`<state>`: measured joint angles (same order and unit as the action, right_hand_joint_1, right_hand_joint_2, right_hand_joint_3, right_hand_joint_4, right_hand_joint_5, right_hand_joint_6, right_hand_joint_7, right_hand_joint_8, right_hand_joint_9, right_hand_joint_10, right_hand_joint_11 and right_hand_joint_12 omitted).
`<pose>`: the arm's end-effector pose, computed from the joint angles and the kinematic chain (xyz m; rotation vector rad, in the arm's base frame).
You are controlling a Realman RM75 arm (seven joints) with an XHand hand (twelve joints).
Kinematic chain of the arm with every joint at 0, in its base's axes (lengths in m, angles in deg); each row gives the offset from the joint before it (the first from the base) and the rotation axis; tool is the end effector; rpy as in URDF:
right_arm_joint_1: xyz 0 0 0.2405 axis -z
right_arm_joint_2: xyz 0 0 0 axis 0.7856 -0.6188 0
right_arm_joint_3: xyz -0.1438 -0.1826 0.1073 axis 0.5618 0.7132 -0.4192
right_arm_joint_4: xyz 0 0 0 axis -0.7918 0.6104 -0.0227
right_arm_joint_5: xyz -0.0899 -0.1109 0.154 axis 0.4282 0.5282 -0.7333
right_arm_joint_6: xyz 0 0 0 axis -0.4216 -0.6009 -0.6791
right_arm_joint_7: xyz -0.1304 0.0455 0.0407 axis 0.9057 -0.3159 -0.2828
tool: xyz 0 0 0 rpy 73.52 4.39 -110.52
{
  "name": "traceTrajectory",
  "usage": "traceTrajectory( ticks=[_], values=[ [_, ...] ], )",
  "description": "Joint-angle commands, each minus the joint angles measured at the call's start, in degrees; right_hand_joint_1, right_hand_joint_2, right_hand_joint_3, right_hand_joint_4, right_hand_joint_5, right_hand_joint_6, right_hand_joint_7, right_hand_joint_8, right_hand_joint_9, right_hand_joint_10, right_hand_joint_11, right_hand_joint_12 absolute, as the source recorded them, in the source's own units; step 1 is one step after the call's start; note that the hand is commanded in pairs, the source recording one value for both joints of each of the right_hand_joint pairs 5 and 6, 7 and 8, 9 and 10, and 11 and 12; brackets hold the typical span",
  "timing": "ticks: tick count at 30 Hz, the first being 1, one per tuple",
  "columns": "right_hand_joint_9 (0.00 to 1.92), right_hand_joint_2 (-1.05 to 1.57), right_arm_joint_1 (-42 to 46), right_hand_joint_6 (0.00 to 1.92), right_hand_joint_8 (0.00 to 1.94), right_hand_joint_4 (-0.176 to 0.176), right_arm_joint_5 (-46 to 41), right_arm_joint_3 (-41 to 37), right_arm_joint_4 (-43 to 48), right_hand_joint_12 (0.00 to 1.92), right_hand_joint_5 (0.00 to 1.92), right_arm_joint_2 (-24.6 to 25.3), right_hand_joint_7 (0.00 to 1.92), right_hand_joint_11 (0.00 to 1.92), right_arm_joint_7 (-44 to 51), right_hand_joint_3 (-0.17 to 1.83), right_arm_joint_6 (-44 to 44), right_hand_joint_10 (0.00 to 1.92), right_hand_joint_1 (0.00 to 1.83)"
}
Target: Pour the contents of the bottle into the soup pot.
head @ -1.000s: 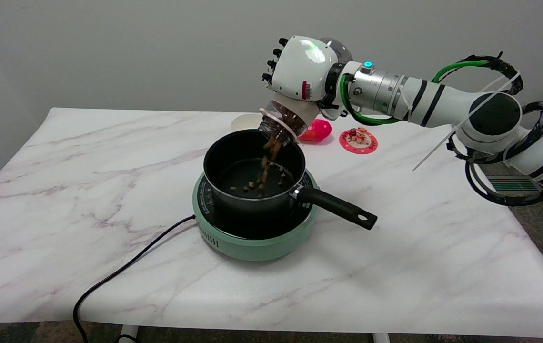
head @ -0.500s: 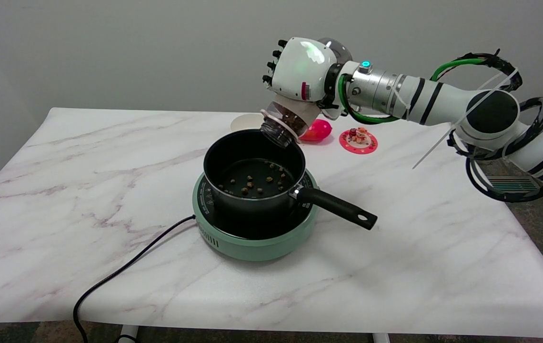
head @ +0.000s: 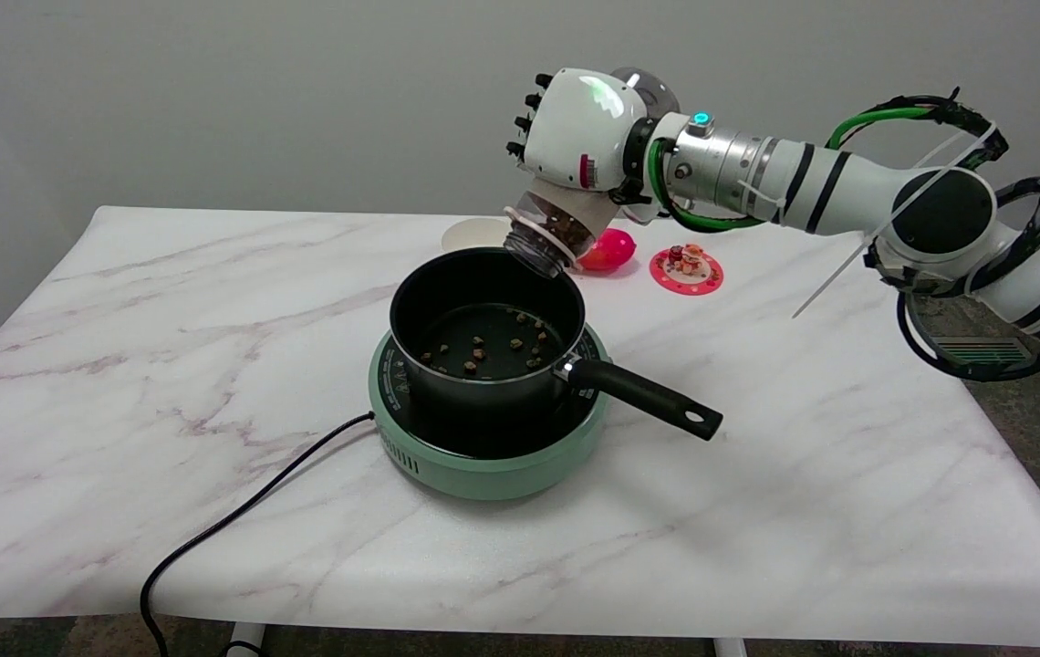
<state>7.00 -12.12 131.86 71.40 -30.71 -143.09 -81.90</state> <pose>-0.0731 -0.4057 0.2795 2.0462 0.9269 -0.5534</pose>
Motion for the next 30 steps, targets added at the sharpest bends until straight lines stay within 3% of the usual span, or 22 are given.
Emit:
traceTrajectory(
  ticks=[1,30],
  values=[
    [1.36,0.72,-3.16,1.92,1.92,0.000,5.92,0.51,1.28,1.19,1.92,0.08,1.92,1.19,-3.83,0.86,-0.66,1.36,1.56],
    [1.37,0.75,-5.04,1.92,1.92,0.000,6.49,5.99,1.92,1.19,1.92,1.03,1.92,1.19,-6.31,0.84,0.39,1.37,1.56]
  ],
)
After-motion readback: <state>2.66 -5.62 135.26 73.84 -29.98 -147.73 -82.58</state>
